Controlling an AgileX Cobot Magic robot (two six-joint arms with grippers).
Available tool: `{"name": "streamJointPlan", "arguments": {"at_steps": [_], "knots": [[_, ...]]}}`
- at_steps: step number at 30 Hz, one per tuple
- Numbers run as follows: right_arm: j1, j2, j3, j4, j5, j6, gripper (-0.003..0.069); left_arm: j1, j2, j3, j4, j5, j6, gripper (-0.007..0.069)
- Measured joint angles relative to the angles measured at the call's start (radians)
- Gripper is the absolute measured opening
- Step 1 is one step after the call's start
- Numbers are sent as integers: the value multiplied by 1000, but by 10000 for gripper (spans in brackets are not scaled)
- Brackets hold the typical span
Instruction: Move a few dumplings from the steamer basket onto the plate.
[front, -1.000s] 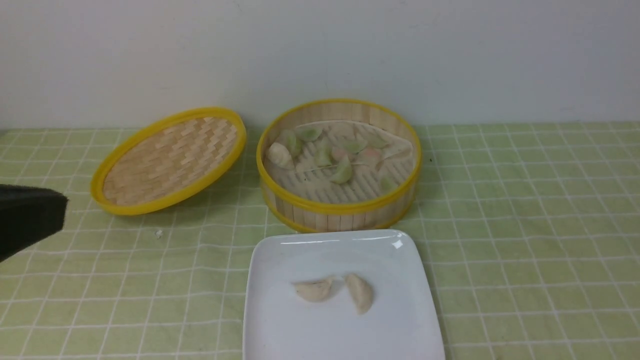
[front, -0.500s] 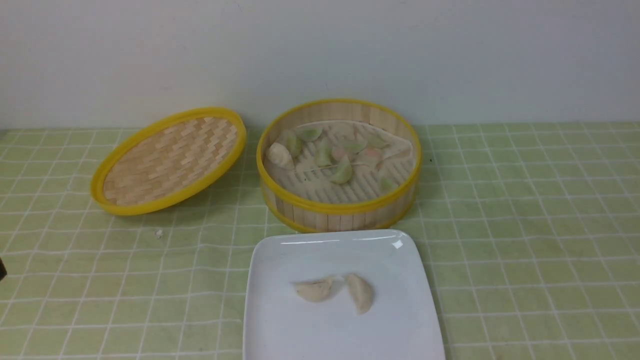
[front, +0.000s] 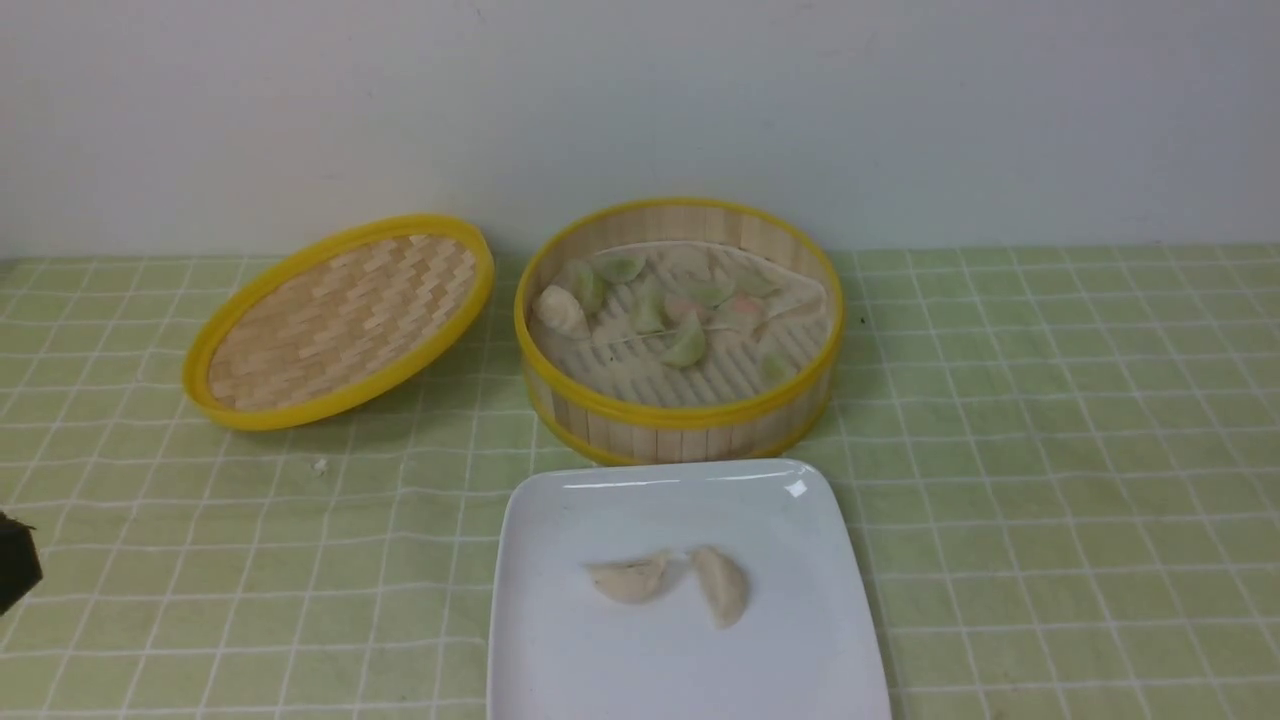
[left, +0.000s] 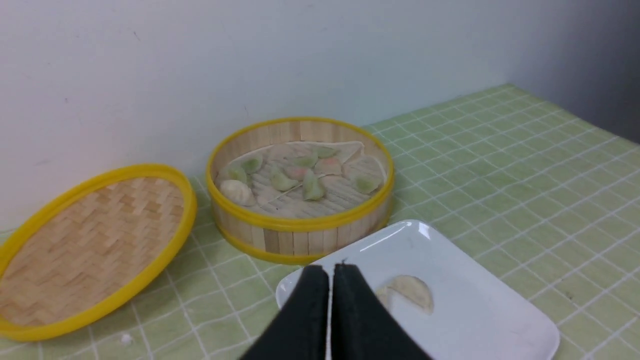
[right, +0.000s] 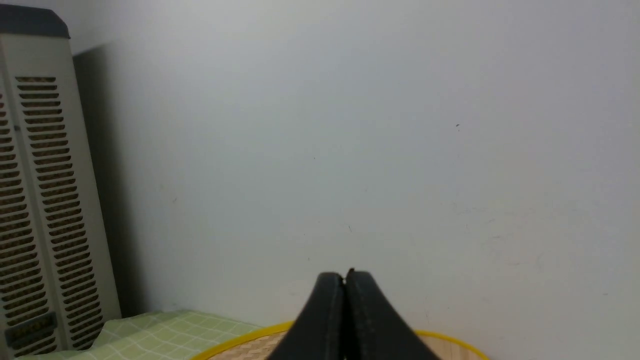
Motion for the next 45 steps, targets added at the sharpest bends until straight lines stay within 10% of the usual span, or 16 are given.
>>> {"name": "streamJointPlan", "arguments": {"at_steps": [15, 45], "knots": [[0, 0, 0, 0, 0, 0, -14, 487, -255, 595, 7, -338, 3, -6], [0, 0, 0, 0, 0, 0, -14, 492, -296, 668, 7, -281, 4, -6]]}}
